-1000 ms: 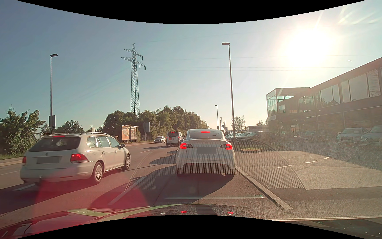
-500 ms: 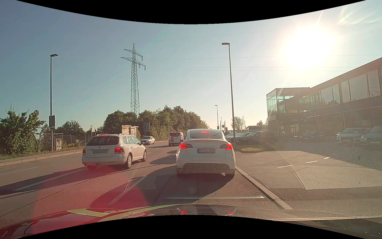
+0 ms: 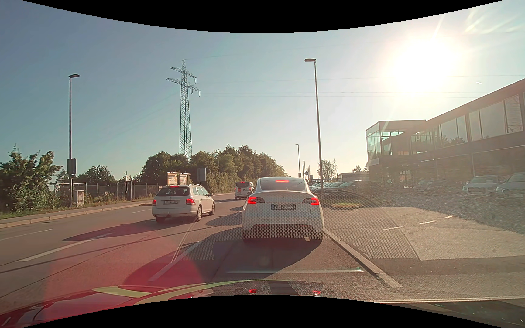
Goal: Follow the waypoints while adhering to traffic rules and regulations
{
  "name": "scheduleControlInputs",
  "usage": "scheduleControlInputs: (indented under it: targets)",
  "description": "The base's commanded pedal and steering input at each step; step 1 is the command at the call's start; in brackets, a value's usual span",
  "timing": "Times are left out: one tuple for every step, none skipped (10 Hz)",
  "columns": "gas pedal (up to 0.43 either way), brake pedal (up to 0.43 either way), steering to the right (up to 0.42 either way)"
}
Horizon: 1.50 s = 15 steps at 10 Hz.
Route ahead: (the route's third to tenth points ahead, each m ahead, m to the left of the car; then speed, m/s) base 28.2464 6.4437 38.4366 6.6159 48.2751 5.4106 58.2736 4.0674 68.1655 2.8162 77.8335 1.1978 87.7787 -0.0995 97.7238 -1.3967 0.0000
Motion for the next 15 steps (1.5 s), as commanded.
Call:
scheduleControlInputs:
  targets:
    - [0.0,0.0,0.009]
    - [0.0,0.0,0.009]
    - [0.0,0.0,0.009]
    - [0.0,0.0,0.009]
    - [0.0,0.0,0.009]
    - [0.0,0.0,0.009]
    - [0.0,0.0,0.009]
    - [0.0,0.0,0.009]
    - [0.0,0.0,0.009]
    - [0.0,0.0,0.009]
    - [0.0,0.0,0.009]
    - [0.0,0.0,0.009]
    - [0.0,0.0,0.009]
    - [0.0,0.0,0.009]
    - [0.0,0.0,0.009]
